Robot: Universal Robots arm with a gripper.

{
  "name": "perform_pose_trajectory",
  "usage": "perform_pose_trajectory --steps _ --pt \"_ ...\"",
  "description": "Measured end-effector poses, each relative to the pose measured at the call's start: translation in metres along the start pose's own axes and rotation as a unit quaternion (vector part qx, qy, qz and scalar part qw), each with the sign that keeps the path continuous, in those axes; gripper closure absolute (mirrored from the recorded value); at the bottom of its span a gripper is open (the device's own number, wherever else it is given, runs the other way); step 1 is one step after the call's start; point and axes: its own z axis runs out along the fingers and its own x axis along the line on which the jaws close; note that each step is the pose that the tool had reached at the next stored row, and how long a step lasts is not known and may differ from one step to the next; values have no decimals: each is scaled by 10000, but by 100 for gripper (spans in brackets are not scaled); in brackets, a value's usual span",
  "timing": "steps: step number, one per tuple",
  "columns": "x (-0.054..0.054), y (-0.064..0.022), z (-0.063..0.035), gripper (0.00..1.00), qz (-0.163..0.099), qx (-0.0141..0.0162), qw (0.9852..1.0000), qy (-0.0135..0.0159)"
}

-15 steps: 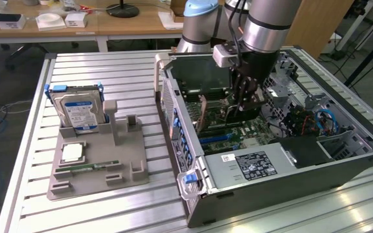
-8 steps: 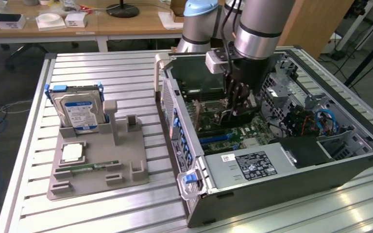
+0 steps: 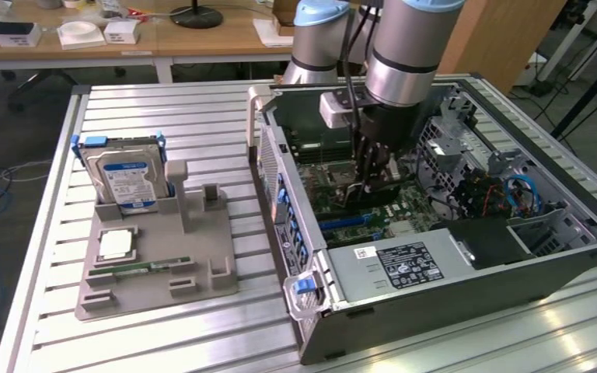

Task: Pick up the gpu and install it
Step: 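Insert the gpu into the slot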

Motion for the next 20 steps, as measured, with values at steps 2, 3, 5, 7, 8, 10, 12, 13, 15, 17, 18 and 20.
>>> perform_pose_trajectory --steps 2,3,5,7,8,10,12,13,15,17,18,20 --pt "1 19 27 74 1 1 10000 -1" --pt "3 20 35 74 0 0 10000 0" --pt "18 20 43 74 0 0 10000 0" --pt "40 19 46 74 0 0 10000 2" --pt "44 20 49 74 1 1 10000 2" --pt "45 39 59 74 1 1 10000 3" --pt "45 82 73 74 0 1 10000 3" --pt "45 92 80 74 2 1 10000 2" --pt "44 94 88 74 4 1 10000 4" --pt "43 96 99 74 8 1 10000 3" --pt "42 98 107 74 10 1 10000 3" --pt "42 102 120 74 13 0 10000 3"
